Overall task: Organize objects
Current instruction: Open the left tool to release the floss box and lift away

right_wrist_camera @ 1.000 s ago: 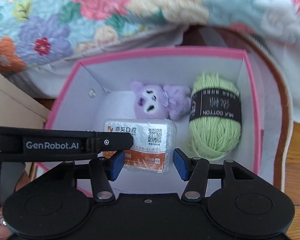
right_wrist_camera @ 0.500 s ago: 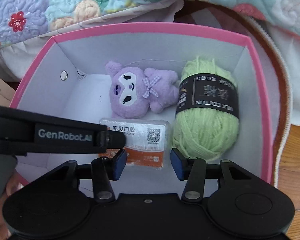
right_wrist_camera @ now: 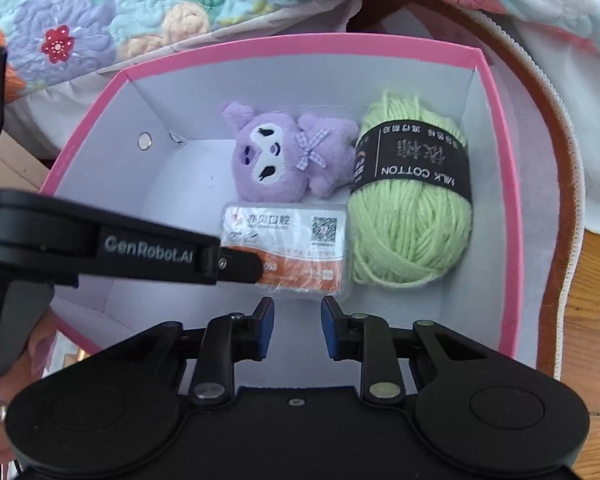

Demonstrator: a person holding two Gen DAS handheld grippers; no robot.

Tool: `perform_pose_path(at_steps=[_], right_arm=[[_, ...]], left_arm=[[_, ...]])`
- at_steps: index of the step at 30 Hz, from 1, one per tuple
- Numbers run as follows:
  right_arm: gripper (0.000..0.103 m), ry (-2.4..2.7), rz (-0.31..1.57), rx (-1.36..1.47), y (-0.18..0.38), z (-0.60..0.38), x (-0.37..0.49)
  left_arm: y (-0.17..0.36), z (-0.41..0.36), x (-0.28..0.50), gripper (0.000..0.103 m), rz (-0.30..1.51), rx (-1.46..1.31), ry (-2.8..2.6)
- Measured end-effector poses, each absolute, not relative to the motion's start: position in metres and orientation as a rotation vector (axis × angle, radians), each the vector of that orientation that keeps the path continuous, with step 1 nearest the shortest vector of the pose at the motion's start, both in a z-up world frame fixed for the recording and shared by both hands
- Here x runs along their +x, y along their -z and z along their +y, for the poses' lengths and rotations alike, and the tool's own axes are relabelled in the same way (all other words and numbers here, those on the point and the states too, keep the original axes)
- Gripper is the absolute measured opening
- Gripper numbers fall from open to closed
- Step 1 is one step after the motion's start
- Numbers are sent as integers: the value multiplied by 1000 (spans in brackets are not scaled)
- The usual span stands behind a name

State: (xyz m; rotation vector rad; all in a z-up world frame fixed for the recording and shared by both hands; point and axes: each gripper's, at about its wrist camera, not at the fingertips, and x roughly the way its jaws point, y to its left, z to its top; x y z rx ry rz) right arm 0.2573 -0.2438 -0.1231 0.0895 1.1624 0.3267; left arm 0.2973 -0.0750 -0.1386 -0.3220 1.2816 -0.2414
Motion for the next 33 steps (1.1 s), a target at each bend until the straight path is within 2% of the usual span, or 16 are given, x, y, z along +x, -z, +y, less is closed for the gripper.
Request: perform_pose_path(at_steps=[7,8,23,28,33], right_arm=[[31,-363,1119,126,93,-250,236],[32,-368,1115,132,86,-252,232],[40,-431,1060,80,-36,-258,155],[43,-474,1043,66,-66,-255,128],[47,-517,1027,53,-80,-250,99]], left_arm=[[102,-84,276,38,1249,-139,291],[94,-82,271,40,1239,-135,303],[-49,-48,184,48,1203,-47,393],[-75,-34,148,52,1181,12,395],[-78,-20,120,55,1181,39,396]])
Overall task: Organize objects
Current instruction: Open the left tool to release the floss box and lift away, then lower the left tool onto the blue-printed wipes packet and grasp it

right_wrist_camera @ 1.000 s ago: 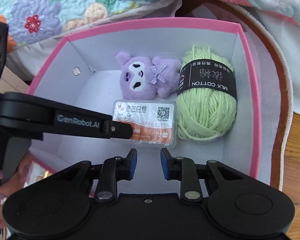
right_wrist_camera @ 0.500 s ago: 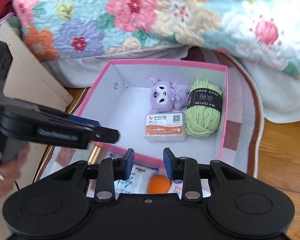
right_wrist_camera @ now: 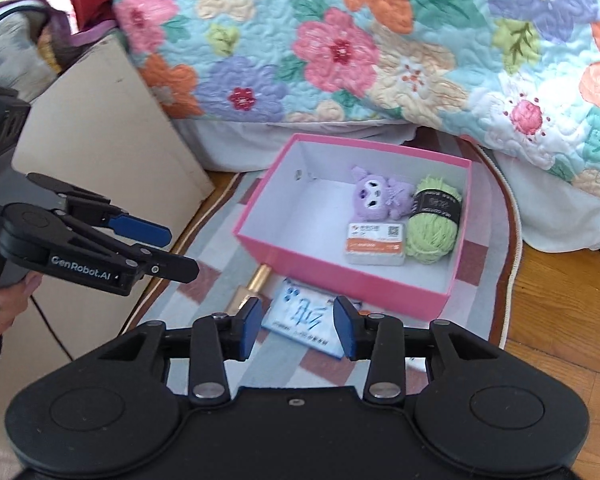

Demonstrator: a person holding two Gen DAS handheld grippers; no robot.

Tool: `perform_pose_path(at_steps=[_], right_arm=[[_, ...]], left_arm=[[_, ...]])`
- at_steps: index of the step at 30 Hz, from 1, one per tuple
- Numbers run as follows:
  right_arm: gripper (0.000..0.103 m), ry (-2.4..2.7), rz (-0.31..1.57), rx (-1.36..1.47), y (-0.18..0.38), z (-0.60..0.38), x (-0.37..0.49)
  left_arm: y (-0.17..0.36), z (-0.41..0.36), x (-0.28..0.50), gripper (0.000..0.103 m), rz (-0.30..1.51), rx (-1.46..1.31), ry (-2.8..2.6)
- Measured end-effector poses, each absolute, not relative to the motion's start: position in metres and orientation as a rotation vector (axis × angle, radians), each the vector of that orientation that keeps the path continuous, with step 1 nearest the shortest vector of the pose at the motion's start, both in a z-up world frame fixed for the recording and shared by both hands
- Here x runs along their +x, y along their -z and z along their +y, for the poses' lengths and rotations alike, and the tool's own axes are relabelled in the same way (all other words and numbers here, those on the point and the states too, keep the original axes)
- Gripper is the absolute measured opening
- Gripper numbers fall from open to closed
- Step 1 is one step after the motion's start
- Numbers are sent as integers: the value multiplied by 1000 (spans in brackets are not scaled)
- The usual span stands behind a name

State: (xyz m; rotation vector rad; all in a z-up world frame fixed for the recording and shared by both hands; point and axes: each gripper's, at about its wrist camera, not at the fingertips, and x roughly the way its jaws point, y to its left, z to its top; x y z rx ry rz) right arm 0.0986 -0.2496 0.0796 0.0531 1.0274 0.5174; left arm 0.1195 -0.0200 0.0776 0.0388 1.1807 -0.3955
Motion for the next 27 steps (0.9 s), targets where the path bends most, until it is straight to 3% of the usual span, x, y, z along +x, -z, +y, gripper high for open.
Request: perform_pose_path(at_steps=[10,15,23,27], right_arm=[[58,-656,987,19,-56,-230,49],[70,-647,987,-7,-24,-220,42],[77,-675,996,110,35,-224,65],[77,-627,1002,172,67,-226,82]], left_arm=[[-45,-7,85,58,1165,-18,436],[-24,-5,79,62,1112,-43,446],[23,-10,89,76,1112,-81,450],[50,-14,106,73,1134,-127,435]])
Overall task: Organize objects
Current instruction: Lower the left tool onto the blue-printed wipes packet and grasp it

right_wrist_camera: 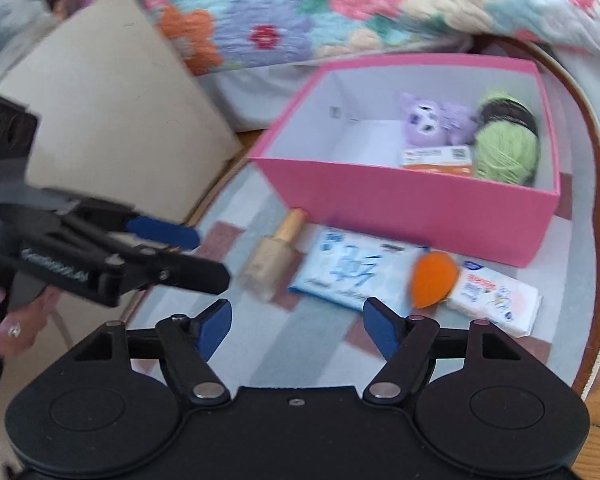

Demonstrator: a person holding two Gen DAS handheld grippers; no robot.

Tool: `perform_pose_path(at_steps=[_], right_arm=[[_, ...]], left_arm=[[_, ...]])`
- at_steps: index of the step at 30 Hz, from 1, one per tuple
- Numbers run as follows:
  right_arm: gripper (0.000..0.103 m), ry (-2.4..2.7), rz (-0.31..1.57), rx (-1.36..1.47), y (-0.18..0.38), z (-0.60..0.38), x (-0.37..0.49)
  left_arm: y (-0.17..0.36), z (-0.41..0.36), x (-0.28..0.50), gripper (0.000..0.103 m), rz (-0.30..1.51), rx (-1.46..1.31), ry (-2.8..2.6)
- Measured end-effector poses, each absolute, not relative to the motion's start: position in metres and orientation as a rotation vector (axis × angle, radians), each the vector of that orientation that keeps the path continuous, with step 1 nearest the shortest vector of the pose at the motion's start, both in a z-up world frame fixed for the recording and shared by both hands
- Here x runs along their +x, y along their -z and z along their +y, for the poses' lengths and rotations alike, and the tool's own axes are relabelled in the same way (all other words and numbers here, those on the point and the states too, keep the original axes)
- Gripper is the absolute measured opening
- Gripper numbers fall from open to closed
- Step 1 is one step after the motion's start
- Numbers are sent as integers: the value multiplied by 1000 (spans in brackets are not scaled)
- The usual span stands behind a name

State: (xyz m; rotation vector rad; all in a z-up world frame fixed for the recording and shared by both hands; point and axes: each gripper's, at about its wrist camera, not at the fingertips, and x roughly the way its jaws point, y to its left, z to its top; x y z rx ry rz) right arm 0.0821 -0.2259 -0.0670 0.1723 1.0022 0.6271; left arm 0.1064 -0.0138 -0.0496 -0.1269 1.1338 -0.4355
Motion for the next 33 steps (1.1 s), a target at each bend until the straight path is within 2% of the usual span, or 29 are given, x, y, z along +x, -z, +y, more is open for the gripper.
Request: perform_pose_path(at_steps=[4,6,8,17,20,26,27,29,33], right_arm=[[77,-590,1051,154,86,-221,99],[77,-570,1078,143,94,-219,106],[77,-553,1102,147,105,-215,112],[77,-435,1162,248,152,-214,116],[76,-424,1180,263,159,-215,119],[53,-400,1148,315,162,-221,120],[49,-399,1144,319,163,-222,120],[46,-396,1132,325,165,-225,121],[45,-381,1111,252,162,-220,119]], left_arm=[[70,-24,125,70,1166,-104,431],[81,-31,135,51,1216,-92,442],[93,-36,146,45,1281,-102,426],[122,-52,167,44,1252,19,295],[133,-58,172,37,1265,78,266],[142,-60,186,41,1259,9,240],[144,-60,187,45,1264,-12,241],[146,-59,187,47,1282,-53,272],[144,-61,169,42,1307,-86,277]])
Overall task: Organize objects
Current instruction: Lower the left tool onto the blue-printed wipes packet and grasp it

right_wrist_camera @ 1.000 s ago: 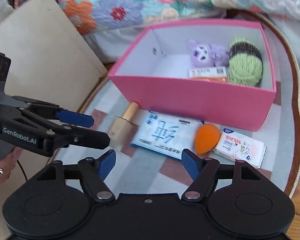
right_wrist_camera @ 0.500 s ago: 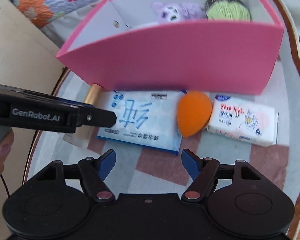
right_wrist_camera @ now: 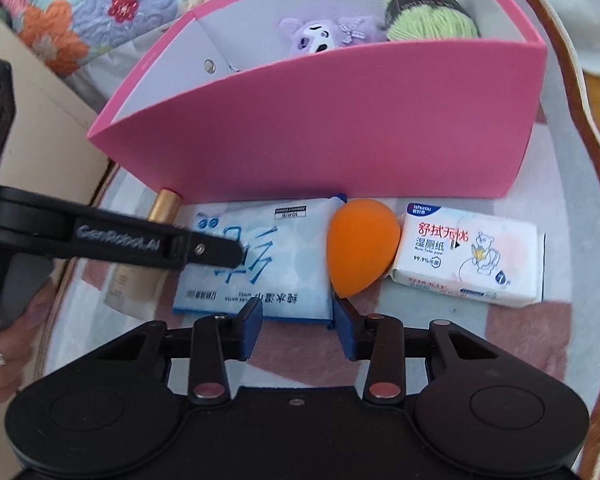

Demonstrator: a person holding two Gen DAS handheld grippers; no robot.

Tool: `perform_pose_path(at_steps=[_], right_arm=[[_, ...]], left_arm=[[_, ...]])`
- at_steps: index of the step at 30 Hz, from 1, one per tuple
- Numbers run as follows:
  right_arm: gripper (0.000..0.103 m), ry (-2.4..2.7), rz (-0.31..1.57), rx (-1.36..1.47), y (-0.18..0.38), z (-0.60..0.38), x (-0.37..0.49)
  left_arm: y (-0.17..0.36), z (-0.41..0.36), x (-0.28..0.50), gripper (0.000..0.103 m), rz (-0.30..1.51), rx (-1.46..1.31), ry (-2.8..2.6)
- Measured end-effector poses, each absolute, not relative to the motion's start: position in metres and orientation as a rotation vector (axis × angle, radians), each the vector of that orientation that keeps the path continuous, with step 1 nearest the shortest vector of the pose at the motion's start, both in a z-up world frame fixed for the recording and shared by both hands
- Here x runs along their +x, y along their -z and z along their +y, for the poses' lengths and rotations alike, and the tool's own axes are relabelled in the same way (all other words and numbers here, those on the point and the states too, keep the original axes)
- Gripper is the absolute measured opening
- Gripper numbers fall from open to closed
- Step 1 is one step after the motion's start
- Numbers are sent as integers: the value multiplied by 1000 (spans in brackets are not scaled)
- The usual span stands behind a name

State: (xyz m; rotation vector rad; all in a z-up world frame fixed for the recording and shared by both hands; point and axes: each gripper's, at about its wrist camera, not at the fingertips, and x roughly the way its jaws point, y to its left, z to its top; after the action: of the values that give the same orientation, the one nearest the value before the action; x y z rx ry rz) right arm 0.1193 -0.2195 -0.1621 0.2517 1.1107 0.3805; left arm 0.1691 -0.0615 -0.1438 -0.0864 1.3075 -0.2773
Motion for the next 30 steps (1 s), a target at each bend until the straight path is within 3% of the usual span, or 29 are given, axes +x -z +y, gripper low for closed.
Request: perform_pose_path(at_steps=[5,9,13,18,25,26,27,30], right_arm=[[45,-364,1099,204,160,-222,118],[45,-353,1060,144,155,-223,119],[42,-321,1041,163,154,-233,126],[50,-262,1076,243,148,-245,117],[49,-310,1248,490,161,-248,104],[42,-308,1264,507,165,-246,101],[23,-299,1275,510,168,-243,96],[20,-308,1266,484,170,-234,90]], left_arm=[[146,-55,135,38,1384,-230,302],[149,-52,114,23,1426,-309,364],[132,-48,108,23,1297,-231,356],[128,-53,123,24,1173,-130,357],[149,-69,135,31,1260,-92,360],[149,-70,132,34,1248,-86,368],[150,-68,129,34,1249,-105,377],[150,-59,122,29,1281,-181,378]])
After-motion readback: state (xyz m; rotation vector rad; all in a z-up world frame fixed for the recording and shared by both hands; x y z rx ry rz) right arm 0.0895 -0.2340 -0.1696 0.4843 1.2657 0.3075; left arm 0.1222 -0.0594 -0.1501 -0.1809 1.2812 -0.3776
